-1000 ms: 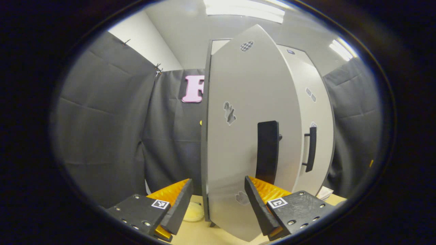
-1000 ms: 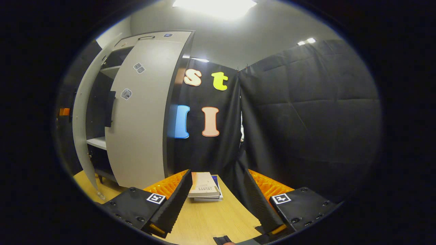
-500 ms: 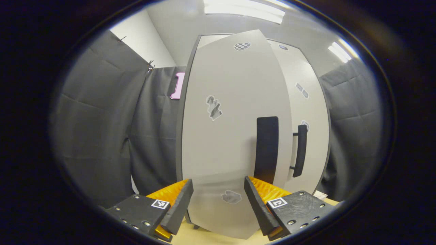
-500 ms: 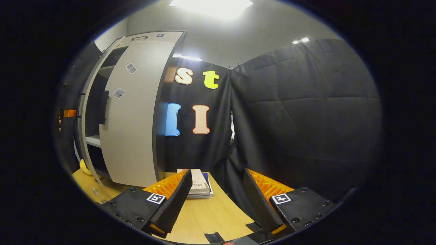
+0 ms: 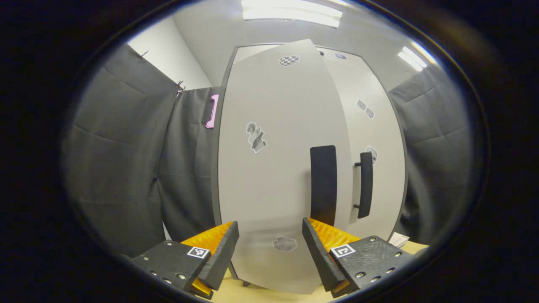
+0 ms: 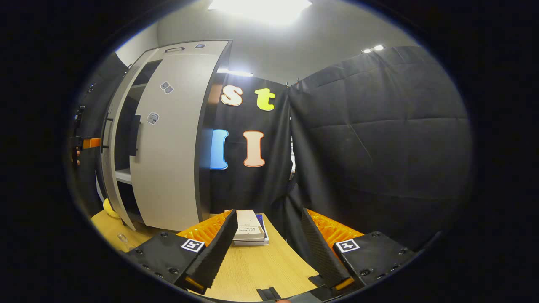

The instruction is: Grasp the bottle in the cabinet with the left hand and place it on the coaster, then close the right door with the right hand and the left door with the left hand.

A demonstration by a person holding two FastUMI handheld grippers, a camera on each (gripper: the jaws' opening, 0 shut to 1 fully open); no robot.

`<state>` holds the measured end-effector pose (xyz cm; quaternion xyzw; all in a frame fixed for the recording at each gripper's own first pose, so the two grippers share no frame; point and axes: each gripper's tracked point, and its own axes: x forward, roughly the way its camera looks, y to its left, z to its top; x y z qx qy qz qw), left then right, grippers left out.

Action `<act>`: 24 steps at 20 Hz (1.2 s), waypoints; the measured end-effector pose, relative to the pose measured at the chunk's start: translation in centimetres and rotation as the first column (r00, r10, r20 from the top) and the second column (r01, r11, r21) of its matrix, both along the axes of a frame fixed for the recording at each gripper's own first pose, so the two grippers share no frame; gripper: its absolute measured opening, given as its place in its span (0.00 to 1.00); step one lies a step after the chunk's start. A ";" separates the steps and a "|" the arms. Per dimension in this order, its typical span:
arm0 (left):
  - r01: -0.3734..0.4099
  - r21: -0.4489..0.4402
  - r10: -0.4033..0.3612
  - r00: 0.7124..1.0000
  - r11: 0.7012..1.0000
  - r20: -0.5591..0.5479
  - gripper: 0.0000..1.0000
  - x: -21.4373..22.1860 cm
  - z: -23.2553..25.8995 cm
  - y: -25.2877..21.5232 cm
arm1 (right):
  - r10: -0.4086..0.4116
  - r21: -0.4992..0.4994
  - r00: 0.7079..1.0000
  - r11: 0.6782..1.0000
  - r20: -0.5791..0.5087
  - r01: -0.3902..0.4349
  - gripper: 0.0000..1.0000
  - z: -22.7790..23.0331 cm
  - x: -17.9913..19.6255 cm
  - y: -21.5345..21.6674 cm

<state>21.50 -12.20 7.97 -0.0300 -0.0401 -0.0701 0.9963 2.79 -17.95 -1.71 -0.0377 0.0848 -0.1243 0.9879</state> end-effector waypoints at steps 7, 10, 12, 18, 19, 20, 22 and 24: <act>-0.059 0.034 0.058 0.998 0.998 0.014 0.88 -4.2 -0.4 2.2 | 0.128 0.040 0.990 0.991 0.059 -0.131 0.97 2.1 1.1 3.0; -0.101 0.065 0.100 0.995 0.993 0.025 0.88 -6.4 -0.3 3.6 | 0.194 0.040 0.978 0.980 0.070 -0.197 0.97 2.8 1.3 4.6; -0.112 0.076 0.110 0.994 0.991 0.027 0.89 -8.0 -0.2 4.3 | 0.215 0.029 0.973 0.976 0.085 -0.218 0.97 3.4 0.8 5.4; -0.153 0.133 0.146 0.988 0.979 0.060 0.88 -13.1 0.4 8.0 | 0.252 0.070 0.962 0.963 0.102 -0.260 0.97 4.5 -1.0 9.0; -0.152 0.133 0.145 0.988 0.979 0.058 0.89 -14.1 0.3 8.6 | 0.255 0.077 0.961 0.962 0.104 -0.264 0.97 4.8 -1.4 9.6; -0.149 0.128 0.143 0.988 0.980 0.053 0.89 -15.2 0.2 9.2 | 0.265 0.079 0.958 0.959 0.106 -0.274 0.97 5.0 -1.7 10.4; -0.144 0.124 0.139 0.989 0.982 0.050 0.89 -17.4 0.0 10.4 | 0.267 0.064 0.957 0.959 0.114 -0.275 0.97 5.7 -2.6 11.2; -0.150 0.133 0.144 0.988 0.980 0.049 0.89 -19.6 -0.3 11.7 | 0.275 0.059 0.953 0.957 0.125 -0.283 0.97 6.4 -3.5 12.4</act>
